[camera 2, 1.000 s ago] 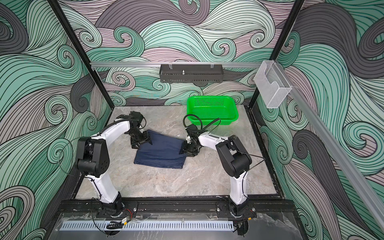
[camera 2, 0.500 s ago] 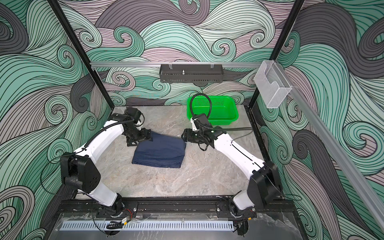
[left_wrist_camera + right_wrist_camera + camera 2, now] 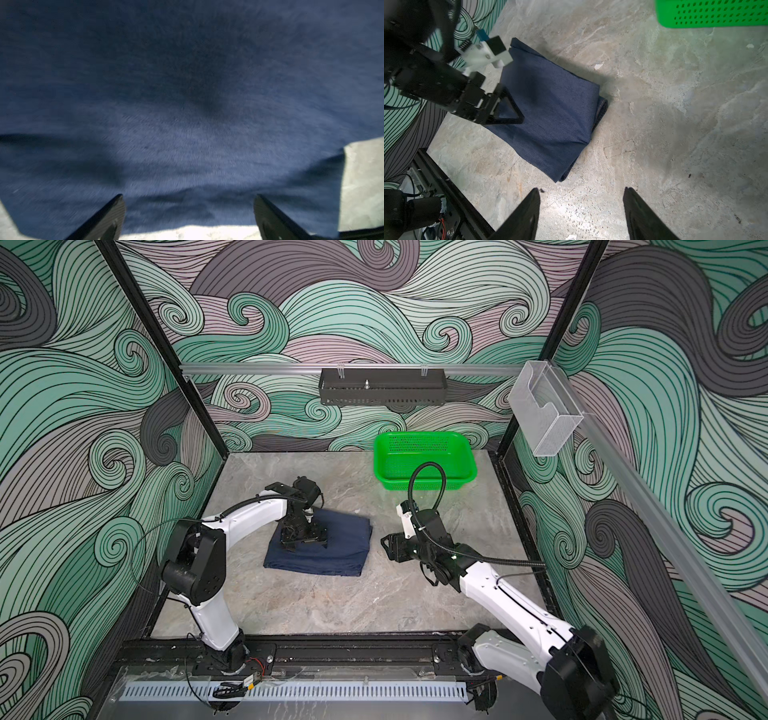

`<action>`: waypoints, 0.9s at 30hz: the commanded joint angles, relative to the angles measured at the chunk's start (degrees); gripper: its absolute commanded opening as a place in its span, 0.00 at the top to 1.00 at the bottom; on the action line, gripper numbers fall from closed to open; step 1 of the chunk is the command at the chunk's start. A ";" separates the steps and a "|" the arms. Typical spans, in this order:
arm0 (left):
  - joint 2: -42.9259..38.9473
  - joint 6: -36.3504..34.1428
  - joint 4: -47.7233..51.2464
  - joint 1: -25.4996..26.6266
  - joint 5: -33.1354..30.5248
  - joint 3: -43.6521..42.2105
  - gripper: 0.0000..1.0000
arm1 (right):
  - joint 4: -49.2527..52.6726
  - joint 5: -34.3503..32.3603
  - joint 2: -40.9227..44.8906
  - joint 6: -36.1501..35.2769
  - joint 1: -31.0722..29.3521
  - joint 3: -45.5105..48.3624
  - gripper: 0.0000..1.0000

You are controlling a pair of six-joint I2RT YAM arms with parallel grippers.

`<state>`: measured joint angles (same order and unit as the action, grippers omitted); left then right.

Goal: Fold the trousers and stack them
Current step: 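Carry the folded jeans to the far corner with the left gripper while the right withdraws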

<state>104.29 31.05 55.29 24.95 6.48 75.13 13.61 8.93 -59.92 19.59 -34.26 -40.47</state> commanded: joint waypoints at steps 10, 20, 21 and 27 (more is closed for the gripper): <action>12.68 1.37 -2.76 -1.82 -6.56 0.91 0.01 | -9.90 -1.95 4.97 -6.89 -0.74 5.05 0.36; 20.32 -5.33 6.99 -12.32 -15.17 18.27 0.01 | -12.22 -2.49 3.03 -8.39 -0.87 3.44 0.36; 21.39 -5.87 8.06 -13.11 -15.90 20.56 0.01 | -12.42 -2.51 2.56 -8.50 -0.88 3.08 0.36; 30.47 -9.63 14.21 -19.09 -20.08 37.18 0.02 | -13.08 -2.16 -0.65 -10.14 -0.89 0.55 0.37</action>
<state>130.17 24.01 64.95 8.29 -6.59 107.09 2.66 7.44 -59.75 11.11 -34.81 -37.76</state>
